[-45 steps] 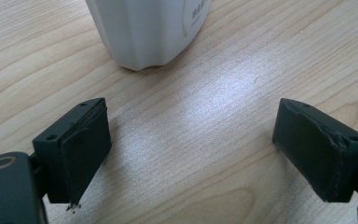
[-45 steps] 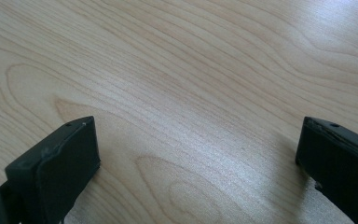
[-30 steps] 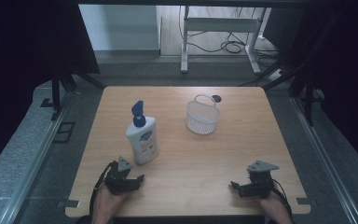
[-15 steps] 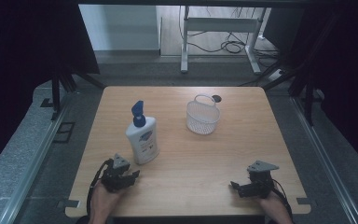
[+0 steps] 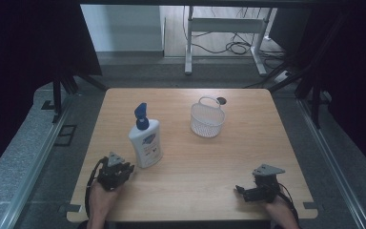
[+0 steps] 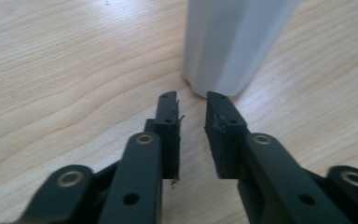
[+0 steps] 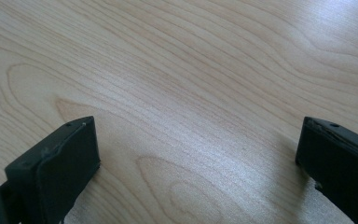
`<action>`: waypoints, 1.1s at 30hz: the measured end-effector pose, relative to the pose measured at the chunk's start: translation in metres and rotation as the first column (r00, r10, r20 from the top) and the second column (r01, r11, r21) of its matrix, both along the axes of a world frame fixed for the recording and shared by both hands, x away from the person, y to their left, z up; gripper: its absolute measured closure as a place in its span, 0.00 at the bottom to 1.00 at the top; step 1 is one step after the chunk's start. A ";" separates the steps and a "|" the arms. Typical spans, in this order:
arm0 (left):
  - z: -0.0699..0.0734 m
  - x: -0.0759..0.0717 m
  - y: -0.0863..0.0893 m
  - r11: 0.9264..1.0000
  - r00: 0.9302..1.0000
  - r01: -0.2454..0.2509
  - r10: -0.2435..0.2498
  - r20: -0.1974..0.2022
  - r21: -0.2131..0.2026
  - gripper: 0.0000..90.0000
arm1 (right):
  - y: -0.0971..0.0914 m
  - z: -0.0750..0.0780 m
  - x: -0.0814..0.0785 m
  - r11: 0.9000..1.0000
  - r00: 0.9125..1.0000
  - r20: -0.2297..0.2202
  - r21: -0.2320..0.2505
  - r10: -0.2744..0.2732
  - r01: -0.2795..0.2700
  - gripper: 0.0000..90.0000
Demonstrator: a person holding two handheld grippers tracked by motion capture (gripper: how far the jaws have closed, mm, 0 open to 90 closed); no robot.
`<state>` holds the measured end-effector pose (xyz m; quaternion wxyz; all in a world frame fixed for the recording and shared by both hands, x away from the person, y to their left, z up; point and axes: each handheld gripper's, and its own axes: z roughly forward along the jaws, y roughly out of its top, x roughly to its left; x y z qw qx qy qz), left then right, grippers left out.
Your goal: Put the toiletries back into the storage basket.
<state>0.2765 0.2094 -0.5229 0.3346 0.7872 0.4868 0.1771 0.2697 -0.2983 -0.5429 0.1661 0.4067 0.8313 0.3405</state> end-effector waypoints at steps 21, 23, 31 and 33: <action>-0.004 0.041 0.008 0.999 1.000 -0.025 0.025 0.011 -0.048 0.99 | 0.001 0.000 0.000 1.000 1.000 -0.002 -0.001 0.001 -0.001 0.00; -0.005 0.044 0.007 0.998 1.000 -0.021 0.022 0.010 -0.054 0.99 | 0.001 0.000 0.000 1.000 1.000 -0.002 -0.001 0.001 -0.001 0.00; -0.006 0.049 0.000 0.997 1.000 0.007 -0.006 0.010 -0.073 0.99 | 0.001 0.000 0.001 1.000 1.000 -0.002 -0.001 0.001 -0.001 0.00; -0.005 0.049 -0.002 0.997 1.000 0.016 -0.015 0.010 -0.075 0.99 | 0.001 0.000 0.001 1.000 1.000 -0.002 -0.001 0.002 -0.002 0.00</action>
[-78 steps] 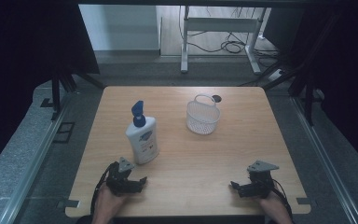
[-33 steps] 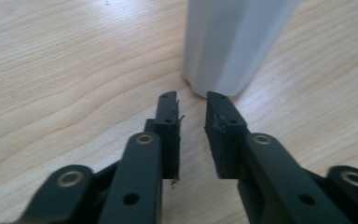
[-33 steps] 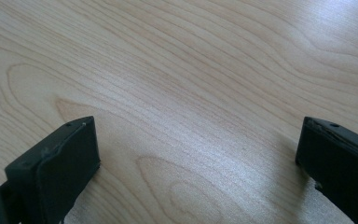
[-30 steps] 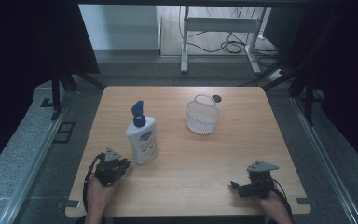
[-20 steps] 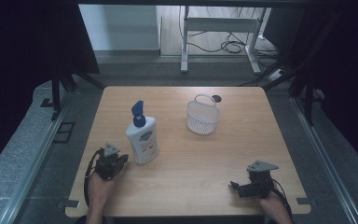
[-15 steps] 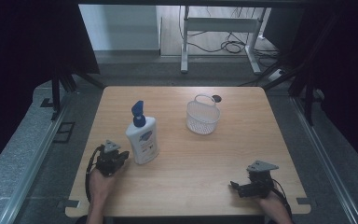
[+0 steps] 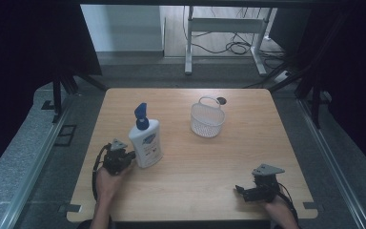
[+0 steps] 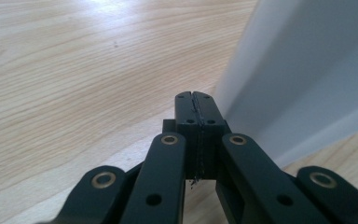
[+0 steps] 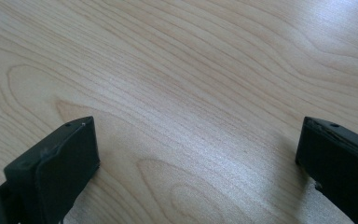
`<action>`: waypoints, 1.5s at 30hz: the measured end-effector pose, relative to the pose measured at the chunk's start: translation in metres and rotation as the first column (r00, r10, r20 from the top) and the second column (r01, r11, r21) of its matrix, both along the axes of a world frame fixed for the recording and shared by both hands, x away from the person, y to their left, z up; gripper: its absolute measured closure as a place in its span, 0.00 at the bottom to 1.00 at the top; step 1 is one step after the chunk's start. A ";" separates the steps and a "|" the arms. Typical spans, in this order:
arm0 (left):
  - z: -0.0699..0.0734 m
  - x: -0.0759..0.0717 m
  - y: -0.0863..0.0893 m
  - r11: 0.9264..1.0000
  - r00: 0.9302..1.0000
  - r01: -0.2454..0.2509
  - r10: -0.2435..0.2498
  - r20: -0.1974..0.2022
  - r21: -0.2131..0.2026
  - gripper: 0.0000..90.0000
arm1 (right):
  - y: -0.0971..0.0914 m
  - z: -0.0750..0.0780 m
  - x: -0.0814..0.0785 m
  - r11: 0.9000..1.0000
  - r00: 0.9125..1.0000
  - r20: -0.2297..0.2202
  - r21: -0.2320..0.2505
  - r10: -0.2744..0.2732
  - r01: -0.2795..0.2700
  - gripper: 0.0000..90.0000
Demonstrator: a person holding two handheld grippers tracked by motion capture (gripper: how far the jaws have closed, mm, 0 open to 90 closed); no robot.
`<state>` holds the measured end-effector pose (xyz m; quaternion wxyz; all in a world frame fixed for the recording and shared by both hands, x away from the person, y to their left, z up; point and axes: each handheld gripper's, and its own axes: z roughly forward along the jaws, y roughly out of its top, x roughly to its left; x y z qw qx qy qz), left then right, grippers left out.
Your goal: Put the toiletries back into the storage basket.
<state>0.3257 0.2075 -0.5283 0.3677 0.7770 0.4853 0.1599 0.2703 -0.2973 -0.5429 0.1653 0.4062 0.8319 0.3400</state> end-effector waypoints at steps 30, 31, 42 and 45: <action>0.005 -0.011 -0.025 0.997 0.997 0.079 -0.079 -0.011 0.001 0.99 | 0.000 0.000 0.000 1.000 1.000 0.000 0.000 0.000 0.000 0.00; 0.006 -0.012 -0.026 0.997 0.997 0.081 -0.081 -0.010 0.001 0.99 | 0.000 0.000 0.000 1.000 1.000 0.000 0.000 0.000 0.000 0.00; 0.008 -0.018 -0.036 0.993 0.993 0.118 -0.118 -0.025 0.013 0.99 | 0.000 0.000 0.000 1.000 1.000 0.000 0.000 0.000 0.000 0.00; 0.008 -0.019 -0.040 0.992 0.992 0.126 -0.126 -0.029 0.011 0.99 | 0.000 0.000 0.000 1.000 1.000 0.000 0.000 0.000 0.000 0.00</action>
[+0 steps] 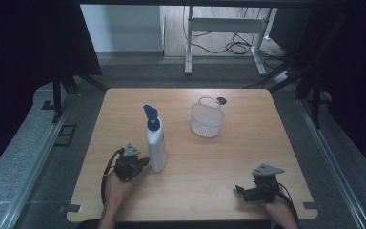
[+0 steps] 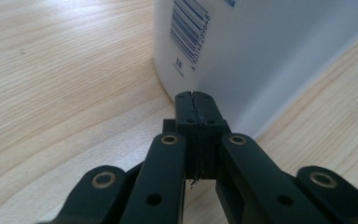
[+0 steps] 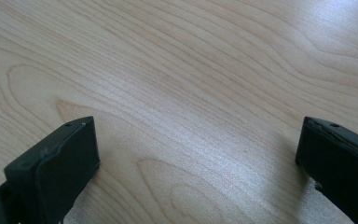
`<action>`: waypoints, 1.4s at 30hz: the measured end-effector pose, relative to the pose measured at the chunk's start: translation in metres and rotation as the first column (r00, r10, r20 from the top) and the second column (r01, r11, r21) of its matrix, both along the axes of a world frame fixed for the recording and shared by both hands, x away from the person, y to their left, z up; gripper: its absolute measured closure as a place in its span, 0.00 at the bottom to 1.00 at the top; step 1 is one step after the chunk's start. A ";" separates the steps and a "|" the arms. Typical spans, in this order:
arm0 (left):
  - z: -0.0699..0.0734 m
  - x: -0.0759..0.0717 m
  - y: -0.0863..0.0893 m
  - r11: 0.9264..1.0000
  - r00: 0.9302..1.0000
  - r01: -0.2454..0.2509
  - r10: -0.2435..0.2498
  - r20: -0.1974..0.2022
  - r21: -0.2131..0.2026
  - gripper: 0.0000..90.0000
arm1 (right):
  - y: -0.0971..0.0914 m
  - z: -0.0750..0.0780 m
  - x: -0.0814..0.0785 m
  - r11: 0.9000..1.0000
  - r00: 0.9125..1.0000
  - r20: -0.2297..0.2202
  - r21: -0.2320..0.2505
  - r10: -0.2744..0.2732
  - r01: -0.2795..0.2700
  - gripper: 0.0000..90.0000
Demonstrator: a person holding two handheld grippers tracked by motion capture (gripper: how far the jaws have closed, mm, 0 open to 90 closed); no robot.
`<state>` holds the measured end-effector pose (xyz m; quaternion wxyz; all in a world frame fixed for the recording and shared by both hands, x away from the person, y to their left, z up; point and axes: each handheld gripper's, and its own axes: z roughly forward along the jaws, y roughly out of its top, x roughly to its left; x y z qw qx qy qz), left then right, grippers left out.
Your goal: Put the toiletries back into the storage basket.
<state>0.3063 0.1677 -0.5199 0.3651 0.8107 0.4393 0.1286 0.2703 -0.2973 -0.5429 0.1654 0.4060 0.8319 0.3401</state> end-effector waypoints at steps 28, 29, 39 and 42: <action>0.004 -0.011 -0.033 0.995 0.994 0.105 -0.105 0.029 0.001 0.99 | 0.000 0.000 0.000 1.000 1.000 -0.001 0.000 0.000 0.000 0.00; 0.004 -0.011 -0.034 0.994 0.993 0.111 -0.111 0.031 -0.001 0.99 | 0.000 0.000 0.000 1.000 1.000 -0.001 0.000 0.000 0.000 0.00; 0.003 -0.009 -0.048 0.991 0.990 0.130 -0.129 0.051 -0.012 0.99 | 0.000 0.000 0.000 1.000 1.000 -0.001 0.000 0.000 0.000 0.00; 0.003 -0.009 -0.051 0.991 0.990 0.132 -0.131 0.053 -0.008 0.99 | 0.000 0.000 0.000 1.000 1.000 -0.001 0.001 0.000 0.000 0.00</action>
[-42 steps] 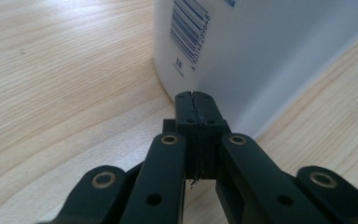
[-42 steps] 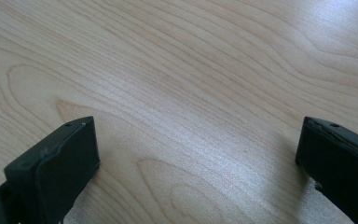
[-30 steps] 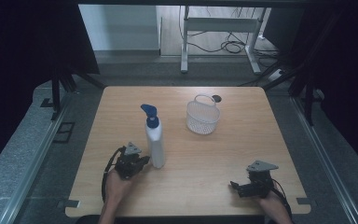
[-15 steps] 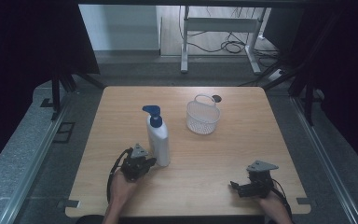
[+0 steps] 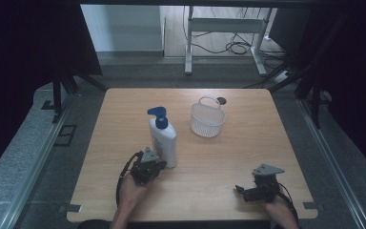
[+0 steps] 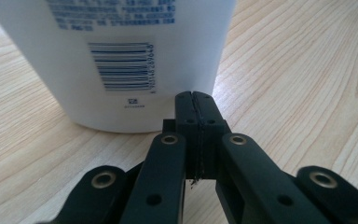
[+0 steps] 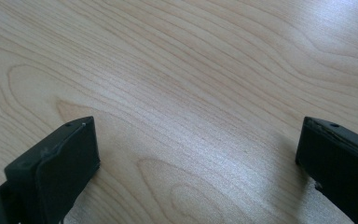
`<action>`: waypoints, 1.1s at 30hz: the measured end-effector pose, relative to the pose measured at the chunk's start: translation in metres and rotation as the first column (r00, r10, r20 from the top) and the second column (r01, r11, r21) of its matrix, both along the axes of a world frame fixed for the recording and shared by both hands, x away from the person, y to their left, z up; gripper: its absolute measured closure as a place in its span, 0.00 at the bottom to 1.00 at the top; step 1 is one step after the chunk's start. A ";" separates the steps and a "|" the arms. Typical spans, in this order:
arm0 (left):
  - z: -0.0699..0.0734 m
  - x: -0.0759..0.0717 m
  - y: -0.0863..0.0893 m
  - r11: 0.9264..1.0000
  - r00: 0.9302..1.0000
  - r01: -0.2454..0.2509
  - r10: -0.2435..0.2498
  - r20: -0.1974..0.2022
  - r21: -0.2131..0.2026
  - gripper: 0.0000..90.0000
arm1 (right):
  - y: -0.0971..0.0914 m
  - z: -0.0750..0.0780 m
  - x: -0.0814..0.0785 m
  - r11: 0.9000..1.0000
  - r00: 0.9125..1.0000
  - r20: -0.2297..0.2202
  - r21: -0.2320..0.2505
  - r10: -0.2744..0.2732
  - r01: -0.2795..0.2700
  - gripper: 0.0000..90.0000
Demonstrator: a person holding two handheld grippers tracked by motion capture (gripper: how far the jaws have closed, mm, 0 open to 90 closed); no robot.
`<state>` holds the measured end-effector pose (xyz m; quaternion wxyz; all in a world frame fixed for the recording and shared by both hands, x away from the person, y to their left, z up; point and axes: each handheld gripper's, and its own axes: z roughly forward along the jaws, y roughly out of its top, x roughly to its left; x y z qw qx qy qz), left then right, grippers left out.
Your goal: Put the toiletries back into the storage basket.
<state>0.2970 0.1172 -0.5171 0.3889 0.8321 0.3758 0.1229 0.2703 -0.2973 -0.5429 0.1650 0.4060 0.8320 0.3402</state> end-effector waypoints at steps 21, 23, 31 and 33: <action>0.007 -0.010 -0.003 1.000 0.999 -0.005 0.005 0.033 0.016 0.63 | 0.000 0.000 0.000 1.000 1.000 0.001 0.000 0.005 -0.005 0.00; 0.008 -0.011 -0.003 1.000 0.999 -0.005 0.005 0.034 0.019 0.60 | 0.000 0.000 0.000 1.000 1.000 0.000 0.001 0.005 -0.005 0.00; 0.008 -0.017 -0.001 0.999 0.999 0.007 -0.008 0.050 0.037 0.47 | 0.000 0.000 0.000 1.000 1.000 0.002 0.001 0.009 -0.009 0.00; 0.007 -0.019 0.000 0.999 0.999 0.008 -0.010 0.050 0.038 0.43 | 0.000 0.000 0.000 1.000 1.000 0.002 0.001 0.011 -0.011 0.00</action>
